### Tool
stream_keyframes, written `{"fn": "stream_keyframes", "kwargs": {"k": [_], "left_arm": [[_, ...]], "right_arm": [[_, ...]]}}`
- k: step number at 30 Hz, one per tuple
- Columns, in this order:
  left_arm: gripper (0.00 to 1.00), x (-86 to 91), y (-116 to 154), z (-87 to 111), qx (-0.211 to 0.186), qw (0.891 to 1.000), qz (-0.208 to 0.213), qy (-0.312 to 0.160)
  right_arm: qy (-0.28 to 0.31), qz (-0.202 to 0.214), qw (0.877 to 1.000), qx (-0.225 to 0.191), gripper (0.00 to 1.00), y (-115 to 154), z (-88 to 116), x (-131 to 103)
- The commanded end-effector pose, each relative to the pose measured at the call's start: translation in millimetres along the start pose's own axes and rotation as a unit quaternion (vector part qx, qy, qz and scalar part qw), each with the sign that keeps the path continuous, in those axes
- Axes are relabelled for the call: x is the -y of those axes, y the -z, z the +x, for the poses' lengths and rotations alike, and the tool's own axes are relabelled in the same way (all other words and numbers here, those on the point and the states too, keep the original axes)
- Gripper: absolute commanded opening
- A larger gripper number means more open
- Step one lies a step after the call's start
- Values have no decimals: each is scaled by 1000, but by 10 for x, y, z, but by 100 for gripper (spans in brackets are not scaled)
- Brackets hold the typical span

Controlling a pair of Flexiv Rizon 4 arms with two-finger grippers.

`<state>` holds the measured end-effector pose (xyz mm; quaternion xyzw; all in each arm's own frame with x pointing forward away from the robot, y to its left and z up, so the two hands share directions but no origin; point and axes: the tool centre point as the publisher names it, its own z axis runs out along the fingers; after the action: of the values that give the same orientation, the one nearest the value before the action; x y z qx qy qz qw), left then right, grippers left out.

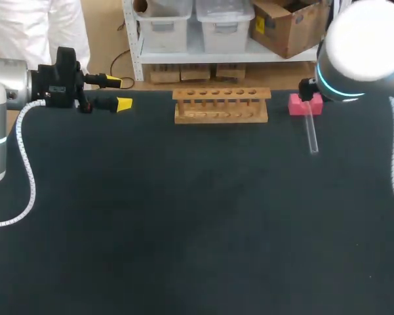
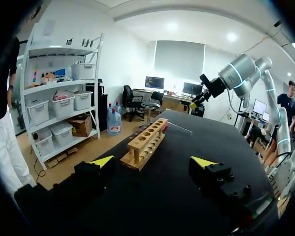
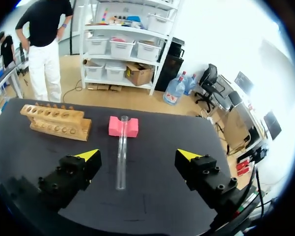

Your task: Grasp the test tube, adjust it, and insert it.

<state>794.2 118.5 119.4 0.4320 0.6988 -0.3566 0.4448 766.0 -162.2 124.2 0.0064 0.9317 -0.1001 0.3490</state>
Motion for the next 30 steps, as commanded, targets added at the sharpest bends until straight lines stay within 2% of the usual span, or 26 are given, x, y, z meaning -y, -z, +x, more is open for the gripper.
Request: {"fn": "stream_keyframes", "kwargs": {"k": [1, 7, 8, 12, 16, 21, 30], "left_arm": [[100, 9, 2, 16, 3, 1000, -2, -1], [100, 9, 2, 16, 3, 1000, -2, -1], [100, 9, 2, 16, 3, 1000, -2, -1], [100, 9, 2, 16, 3, 1000, -2, -1], [100, 9, 2, 16, 3, 1000, -2, -1], [100, 9, 2, 16, 3, 1000, -2, -1], [100, 9, 2, 16, 3, 1000, -2, -1]], "right_arm": [[-2, -2, 993, 118, 100, -78, 6, -99], [-9, -27, 989, 143, 100, -143, 26, -86], [-5, -42, 988, 147, 100, -157, 40, -80], [18, -58, 985, 163, 100, -225, 103, -87], [28, -62, 982, 174, 100, -330, 170, -116], [11, -67, 981, 184, 100, -481, 188, -228], [-1, -82, 980, 180, 100, -736, 251, -349]]}}
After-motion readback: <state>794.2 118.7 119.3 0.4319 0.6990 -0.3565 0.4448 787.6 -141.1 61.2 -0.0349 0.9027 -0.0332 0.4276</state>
